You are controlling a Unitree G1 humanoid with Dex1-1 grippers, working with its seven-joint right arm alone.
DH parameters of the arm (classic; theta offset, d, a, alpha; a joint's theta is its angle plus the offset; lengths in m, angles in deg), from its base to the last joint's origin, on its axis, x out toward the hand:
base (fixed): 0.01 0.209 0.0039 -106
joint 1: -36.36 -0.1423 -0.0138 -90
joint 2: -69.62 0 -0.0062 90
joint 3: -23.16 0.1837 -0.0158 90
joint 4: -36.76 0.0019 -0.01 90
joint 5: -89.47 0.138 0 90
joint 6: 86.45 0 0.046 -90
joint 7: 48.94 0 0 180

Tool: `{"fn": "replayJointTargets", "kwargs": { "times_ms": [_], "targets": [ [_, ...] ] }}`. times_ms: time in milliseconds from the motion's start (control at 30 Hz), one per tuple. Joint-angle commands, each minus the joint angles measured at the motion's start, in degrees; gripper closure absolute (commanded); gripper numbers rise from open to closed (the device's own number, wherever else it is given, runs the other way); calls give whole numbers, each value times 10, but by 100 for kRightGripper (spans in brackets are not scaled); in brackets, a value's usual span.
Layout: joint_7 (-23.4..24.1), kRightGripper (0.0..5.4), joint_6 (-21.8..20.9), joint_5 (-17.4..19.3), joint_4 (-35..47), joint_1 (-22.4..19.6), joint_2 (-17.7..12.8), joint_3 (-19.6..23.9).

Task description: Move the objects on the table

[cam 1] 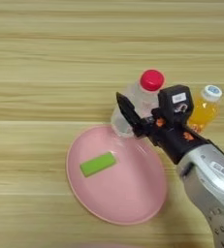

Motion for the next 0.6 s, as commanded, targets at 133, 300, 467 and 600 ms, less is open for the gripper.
{"fn": "replayJointTargets", "kwargs": {
  "times_ms": [133, 300, 467, 600],
  "targets": [
    [23, 218, 3, -29, -45, -135, 41, -101],
    [36, 218, 8, -53, -107, -195, 89, -174],
    [39, 218, 7, -67, -153, -237, 124, -214],
    [38, 218, -2, -79, -196, -257, 151, -244]
  ]
}}
